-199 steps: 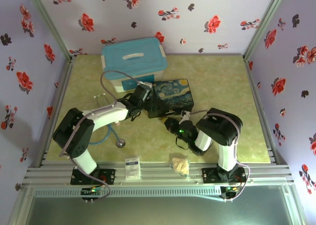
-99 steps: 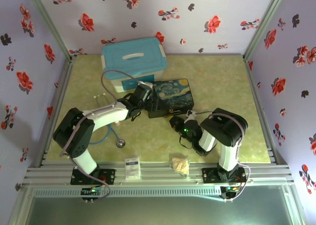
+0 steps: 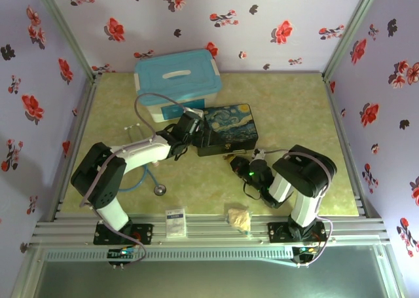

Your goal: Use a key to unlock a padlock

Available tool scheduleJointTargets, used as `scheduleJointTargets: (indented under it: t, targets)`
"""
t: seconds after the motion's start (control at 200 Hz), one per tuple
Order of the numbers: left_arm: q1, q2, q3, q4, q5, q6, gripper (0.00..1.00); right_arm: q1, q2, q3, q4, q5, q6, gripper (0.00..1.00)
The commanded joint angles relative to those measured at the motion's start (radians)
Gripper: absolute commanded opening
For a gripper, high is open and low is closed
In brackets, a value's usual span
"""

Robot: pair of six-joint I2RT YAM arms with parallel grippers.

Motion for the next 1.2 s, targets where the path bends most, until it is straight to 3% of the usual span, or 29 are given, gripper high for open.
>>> scheduleJointTargets:
  t: [0.0,0.2,0.31,0.38,0.46,0.615,0.725,0.92,1.04,1.115,1.195]
  targets:
    - [0.006,0.043,-0.019,-0.133,-0.023,0.030,0.82,-0.012,-0.053,-0.001,-0.149,-0.077,-0.020,0.00]
    - [0.006,0.028,-0.004,-0.141,-0.023,0.030,0.82,-0.033,-0.222,-0.015,-0.482,-0.202,-0.064,0.00]
    - [0.006,0.021,0.000,-0.143,-0.020,0.024,0.82,-0.067,-0.311,0.074,-0.845,-0.311,-0.135,0.00]
    - [0.006,0.016,-0.001,-0.144,-0.020,0.022,0.83,-0.091,-0.352,0.100,-0.972,-0.360,-0.181,0.00]
    - [0.006,0.013,-0.002,-0.144,-0.019,0.022,0.83,-0.146,-0.385,0.131,-1.130,-0.404,-0.260,0.00]
    - [0.006,-0.002,-0.006,-0.151,-0.018,0.022,0.83,-0.321,-0.348,0.161,-1.305,-0.603,-0.401,0.00]
    - [0.005,-0.024,-0.005,-0.158,-0.019,0.024,0.83,-0.352,-0.363,0.232,-1.545,-0.567,-0.550,0.00]
    - [0.006,-0.087,0.001,-0.183,-0.022,0.022,0.84,-0.425,-0.402,0.271,-1.662,-0.548,-0.561,0.00]
    - [0.006,-0.126,-0.012,-0.176,-0.024,0.016,0.85,-0.468,-0.426,0.305,-1.781,-0.471,-0.581,0.22]
    - [0.007,-0.155,-0.028,-0.167,-0.027,0.013,0.86,-0.472,-0.467,0.315,-1.834,-0.359,-0.564,0.42]
    - [0.007,-0.186,-0.047,-0.160,-0.035,0.010,0.87,-0.472,-0.529,0.320,-1.844,-0.298,-0.544,0.46]
